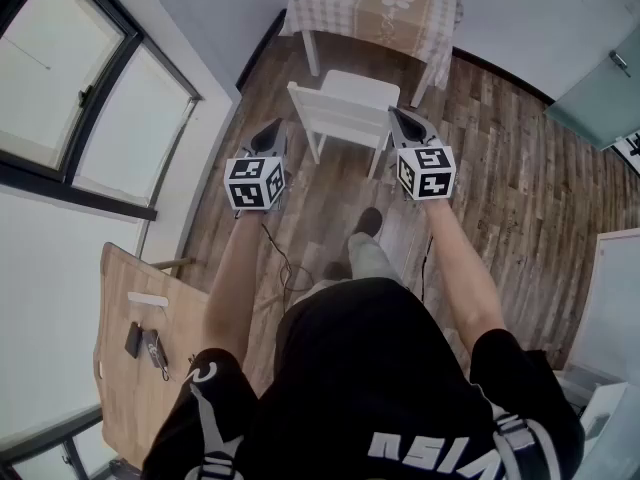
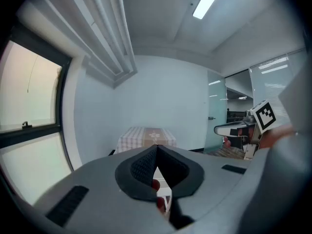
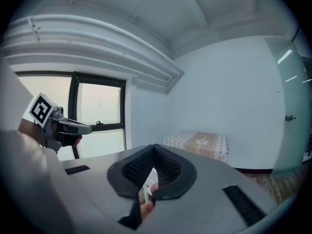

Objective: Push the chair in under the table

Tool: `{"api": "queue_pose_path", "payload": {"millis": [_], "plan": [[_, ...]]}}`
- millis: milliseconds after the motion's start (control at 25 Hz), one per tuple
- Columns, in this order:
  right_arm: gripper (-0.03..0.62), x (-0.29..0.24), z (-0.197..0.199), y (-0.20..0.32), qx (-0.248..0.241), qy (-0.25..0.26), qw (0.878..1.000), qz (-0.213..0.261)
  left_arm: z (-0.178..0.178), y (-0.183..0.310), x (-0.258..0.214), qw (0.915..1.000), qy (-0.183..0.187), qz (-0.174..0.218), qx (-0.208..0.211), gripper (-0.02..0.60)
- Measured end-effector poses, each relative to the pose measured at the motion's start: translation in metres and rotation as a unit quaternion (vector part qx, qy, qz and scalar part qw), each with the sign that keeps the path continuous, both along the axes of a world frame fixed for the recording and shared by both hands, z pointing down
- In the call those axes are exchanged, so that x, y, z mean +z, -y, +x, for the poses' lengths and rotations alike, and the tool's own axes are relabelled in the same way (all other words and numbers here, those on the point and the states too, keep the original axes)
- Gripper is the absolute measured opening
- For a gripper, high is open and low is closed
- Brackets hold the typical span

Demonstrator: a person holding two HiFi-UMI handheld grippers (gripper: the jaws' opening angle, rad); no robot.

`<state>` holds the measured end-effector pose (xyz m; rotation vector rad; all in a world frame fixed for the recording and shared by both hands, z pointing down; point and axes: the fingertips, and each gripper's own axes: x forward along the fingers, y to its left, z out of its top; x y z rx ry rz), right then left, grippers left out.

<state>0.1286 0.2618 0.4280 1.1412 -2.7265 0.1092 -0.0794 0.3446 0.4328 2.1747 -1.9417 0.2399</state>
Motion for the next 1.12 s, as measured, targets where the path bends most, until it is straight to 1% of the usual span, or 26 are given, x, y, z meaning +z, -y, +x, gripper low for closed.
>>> {"api": "queue_pose_path", "payload": {"millis": [240,400,680,760,840,920,1000,1120], "plan": [[0.014,0.012,-0.005,0.007,-0.001,-0.002,1.0,-0.012,0.001,0.008,0.011,0.9998,-0.014,-0.01,0.005,0.018],[0.014,0.025,-0.009,0.012,-0.01,-0.003,0.999,-0.031,0.004,0.015,0.021,0.9996,-0.021,-0.015,0.01,0.018],[0.014,0.053,-0.016,0.032,-0.009,-0.005,0.998,-0.064,0.002,0.035,0.051,0.9984,-0.035,-0.042,0.012,0.018],[0.014,0.061,-0.018,0.041,-0.007,-0.006,0.997,-0.075,0.001,0.045,0.059,0.9976,-0.048,-0.048,0.01,0.018],[0.014,0.071,-0.021,0.051,-0.004,-0.01,0.996,-0.085,-0.001,0.056,0.068,0.9961,-0.069,-0.055,0.007,0.018],[0.015,0.083,-0.025,0.061,-0.002,-0.021,0.995,-0.094,-0.003,0.069,0.078,0.9946,-0.082,-0.063,0.002,0.018],[0.015,0.097,-0.028,0.07,-0.004,-0.039,0.994,-0.1,-0.002,0.082,0.091,0.9941,-0.078,-0.075,0.003,0.018],[0.015,0.116,-0.034,0.086,-0.015,-0.067,0.992,-0.105,0.003,0.105,0.107,0.9941,-0.05,-0.094,0.021,0.018]]}}
